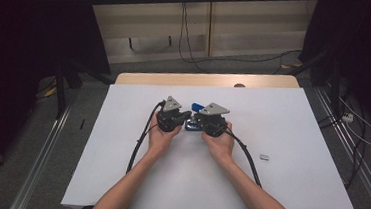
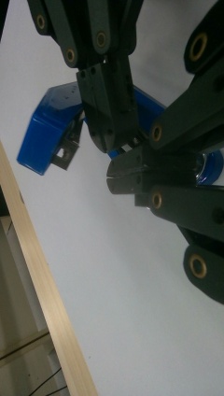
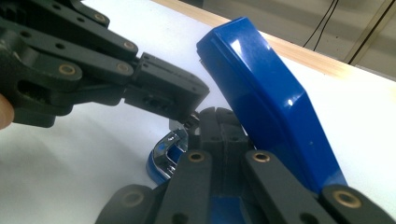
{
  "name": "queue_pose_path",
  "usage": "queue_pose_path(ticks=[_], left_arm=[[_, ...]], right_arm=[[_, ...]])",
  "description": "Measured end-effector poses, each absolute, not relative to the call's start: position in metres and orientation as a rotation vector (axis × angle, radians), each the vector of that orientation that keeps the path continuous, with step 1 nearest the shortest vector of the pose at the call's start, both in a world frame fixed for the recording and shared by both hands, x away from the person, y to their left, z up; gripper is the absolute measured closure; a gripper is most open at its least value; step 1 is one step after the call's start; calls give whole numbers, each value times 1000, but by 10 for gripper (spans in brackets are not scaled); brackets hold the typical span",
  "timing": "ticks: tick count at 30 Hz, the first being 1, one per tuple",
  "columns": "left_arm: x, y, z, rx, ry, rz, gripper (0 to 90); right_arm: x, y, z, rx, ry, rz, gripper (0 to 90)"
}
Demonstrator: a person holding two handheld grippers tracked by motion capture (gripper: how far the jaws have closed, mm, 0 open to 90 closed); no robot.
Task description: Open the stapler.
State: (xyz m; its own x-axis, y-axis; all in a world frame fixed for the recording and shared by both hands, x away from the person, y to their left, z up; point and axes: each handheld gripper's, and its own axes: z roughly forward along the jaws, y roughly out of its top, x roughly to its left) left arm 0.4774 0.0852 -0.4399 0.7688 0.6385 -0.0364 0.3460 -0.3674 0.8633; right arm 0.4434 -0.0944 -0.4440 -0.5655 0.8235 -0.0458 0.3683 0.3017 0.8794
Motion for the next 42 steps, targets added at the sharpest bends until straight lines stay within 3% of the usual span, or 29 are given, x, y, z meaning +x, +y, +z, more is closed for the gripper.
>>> queue_pose_path(ticks=[42], left_arm=[[477, 83, -448, 2012, 745, 412, 900]], right_arm=[[442, -97, -439, 1083, 2016, 1201, 900]])
